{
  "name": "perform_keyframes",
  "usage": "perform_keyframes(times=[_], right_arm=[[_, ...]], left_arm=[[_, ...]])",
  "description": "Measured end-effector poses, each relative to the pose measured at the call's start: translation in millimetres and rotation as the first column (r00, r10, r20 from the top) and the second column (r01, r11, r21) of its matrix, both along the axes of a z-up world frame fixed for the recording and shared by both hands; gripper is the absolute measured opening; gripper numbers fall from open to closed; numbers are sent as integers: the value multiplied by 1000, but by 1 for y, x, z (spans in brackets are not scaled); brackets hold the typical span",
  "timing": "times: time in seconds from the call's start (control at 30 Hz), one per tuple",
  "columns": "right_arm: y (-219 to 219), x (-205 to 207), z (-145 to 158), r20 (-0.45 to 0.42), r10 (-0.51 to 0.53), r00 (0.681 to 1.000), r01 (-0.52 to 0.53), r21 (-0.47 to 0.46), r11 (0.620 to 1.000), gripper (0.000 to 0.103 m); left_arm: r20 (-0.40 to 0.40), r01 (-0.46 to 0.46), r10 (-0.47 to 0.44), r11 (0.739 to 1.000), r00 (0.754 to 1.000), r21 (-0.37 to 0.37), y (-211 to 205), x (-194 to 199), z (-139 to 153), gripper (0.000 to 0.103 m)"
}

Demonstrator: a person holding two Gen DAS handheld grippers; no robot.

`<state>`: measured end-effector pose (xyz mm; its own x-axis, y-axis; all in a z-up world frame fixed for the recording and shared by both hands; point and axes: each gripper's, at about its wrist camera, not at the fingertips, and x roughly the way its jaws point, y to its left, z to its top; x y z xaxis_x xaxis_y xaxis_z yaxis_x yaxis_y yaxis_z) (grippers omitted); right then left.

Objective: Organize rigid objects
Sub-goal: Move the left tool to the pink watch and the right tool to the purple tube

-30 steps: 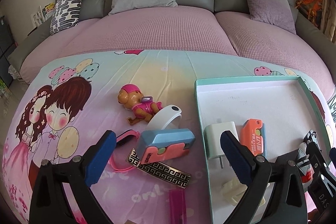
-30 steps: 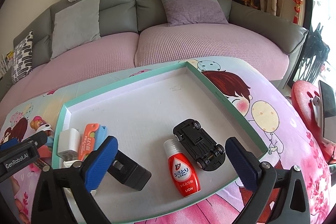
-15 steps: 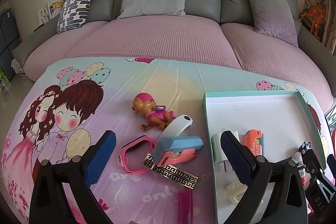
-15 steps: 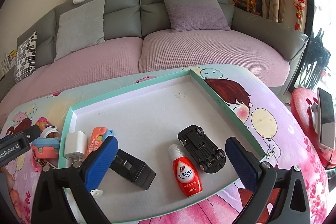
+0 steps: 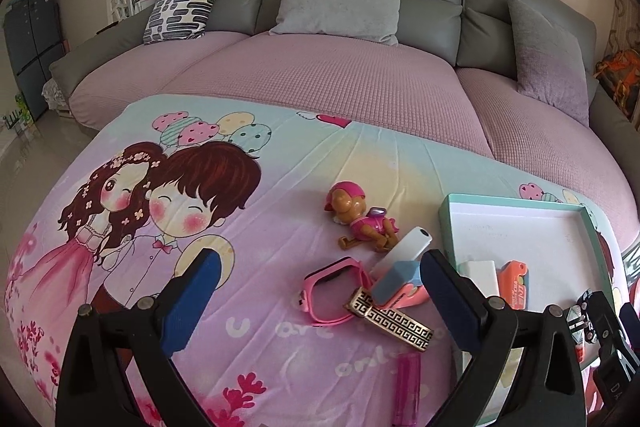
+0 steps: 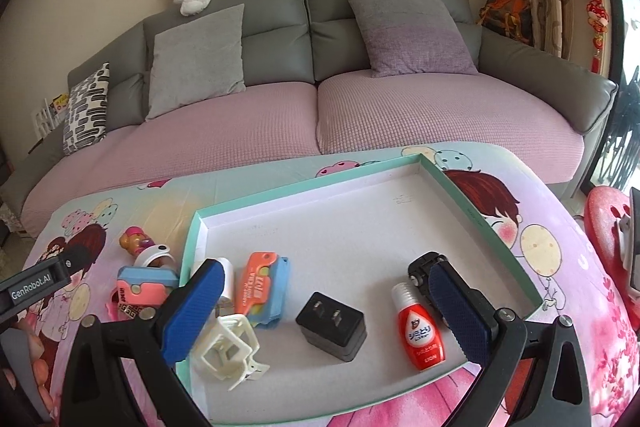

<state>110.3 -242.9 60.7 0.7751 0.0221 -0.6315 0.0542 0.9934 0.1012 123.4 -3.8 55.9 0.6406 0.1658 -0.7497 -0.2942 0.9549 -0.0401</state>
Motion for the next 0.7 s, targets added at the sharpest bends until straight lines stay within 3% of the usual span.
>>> perform_keyframes(times=[0.3,0.6,0.7], right_arm=[[61,4,-16,-55,175,983,-176,-8,984,103],[111,0,-37,-116,298,947,-303,-31,952,103],[118,-1,-40,-132,322,937,-330,-37,943,98]], left_arm=[[-49,-119,118,993,992,-23,57,-23,-14,100],[-118,-153,148,988,982,-35,84,-37,-33,100],[-131,-153,145,987,981,-49,87,-35,-37,100]])
